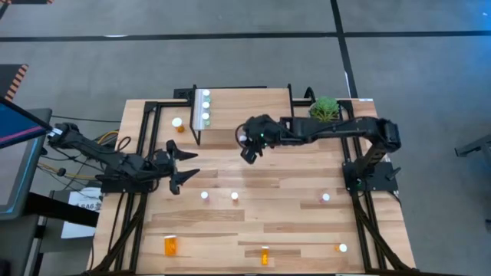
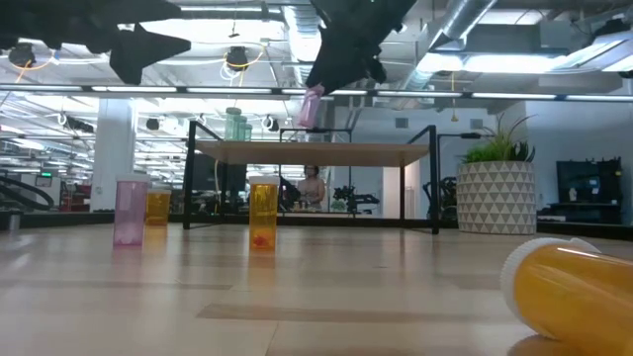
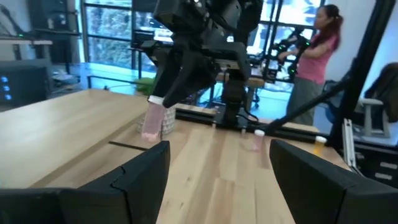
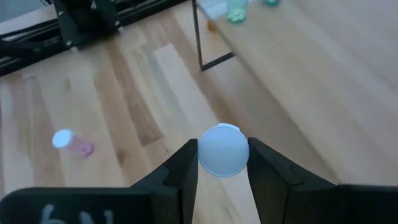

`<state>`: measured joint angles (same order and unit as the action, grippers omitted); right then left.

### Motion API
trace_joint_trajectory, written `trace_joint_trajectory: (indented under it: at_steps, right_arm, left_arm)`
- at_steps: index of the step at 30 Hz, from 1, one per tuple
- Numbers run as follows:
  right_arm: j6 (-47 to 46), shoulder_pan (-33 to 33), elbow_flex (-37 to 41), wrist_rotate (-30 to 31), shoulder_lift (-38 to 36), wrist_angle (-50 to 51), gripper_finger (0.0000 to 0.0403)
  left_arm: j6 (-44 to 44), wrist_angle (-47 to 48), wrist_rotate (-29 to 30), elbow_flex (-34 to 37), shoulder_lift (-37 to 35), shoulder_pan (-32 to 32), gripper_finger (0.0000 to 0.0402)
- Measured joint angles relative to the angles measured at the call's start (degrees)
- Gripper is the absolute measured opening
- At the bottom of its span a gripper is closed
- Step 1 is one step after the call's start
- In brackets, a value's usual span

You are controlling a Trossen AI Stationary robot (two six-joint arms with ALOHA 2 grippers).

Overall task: Pick and place medicine bottles onto shelf by color
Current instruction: Put the middle pink pill bottle on the shelf

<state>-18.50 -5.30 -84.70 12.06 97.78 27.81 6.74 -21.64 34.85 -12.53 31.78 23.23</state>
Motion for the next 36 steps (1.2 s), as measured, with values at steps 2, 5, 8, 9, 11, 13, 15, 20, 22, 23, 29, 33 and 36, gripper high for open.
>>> trace_joint_trajectory:
  at_steps: [2,5,8,9,11,13,15,20,22,23,29,33,36]
  right_arm:
    - [0.6,-1.2,0.0,-0.3,0.0,-0.6,0.014]
    - [2.1,-3.4,0.0,-0.4,0.0,-2.0,0.0142]
    - [3.7,-6.0,-0.3,-1.9,0.0,-5.0,0.0143]
    - [4.0,-6.9,-0.7,-3.0,0.0,-5.5,0.0143]
    - [5.0,-8.7,-2.1,-4.8,0.0,-7.0,0.0143]
    - [6.2,-10.2,-3.8,-5.5,0.0,-7.9,0.0143]
    - [6.9,-11.7,-5.4,-6.3,0.0,-7.9,0.0143]
    - [8.8,-14.4,-9.6,-10.4,1.1,-7.6,0.0143]
    - [9.3,-15.0,-12.2,-10.6,2.8,-4.9,0.0143]
    - [9.8,-15.2,-14.0,-10.7,4.4,-3.3,0.0143]
    - [13.8,-16.7,-30.7,-11.1,15.3,9.5,0.0143]
    - [15.0,-18.4,-41.7,-11.6,21.5,15.1,0.0143]
    - [15.1,-19.9,-48.5,-13.7,25.5,18.5,0.0143]
  left_arm:
    - [0.0,2.6,1.6,0.0,-3.0,0.5,0.0265]
    - [-0.6,7.8,5.3,0.0,-7.9,1.3,0.0265]
    - [-0.1,13.3,8.6,0.0,-12.7,2.0,0.0265]
    - [0.1,14.5,9.1,0.0,-14.1,2.1,0.0265]
    - [0.5,16.5,9.5,0.0,-16.4,2.2,0.0265]
    - [1.0,18.0,9.5,0.0,-18.2,2.2,0.0265]
    - [1.3,19.4,9.6,0.0,-19.3,2.2,0.0265]
    - [2.3,20.8,10.1,0.0,-19.8,2.2,0.0265]
    - [2.4,21.0,10.8,0.0,-19.6,2.2,0.0265]
    - [2.4,21.0,10.9,0.0,-19.5,2.2,0.0265]
    - [2.8,21.1,10.9,0.0,-19.4,2.2,0.0265]
    - [3.1,21.1,10.6,0.0,-19.4,2.2,0.0265]
    - [3.1,21.4,10.6,0.0,-19.4,2.2,0.0265]
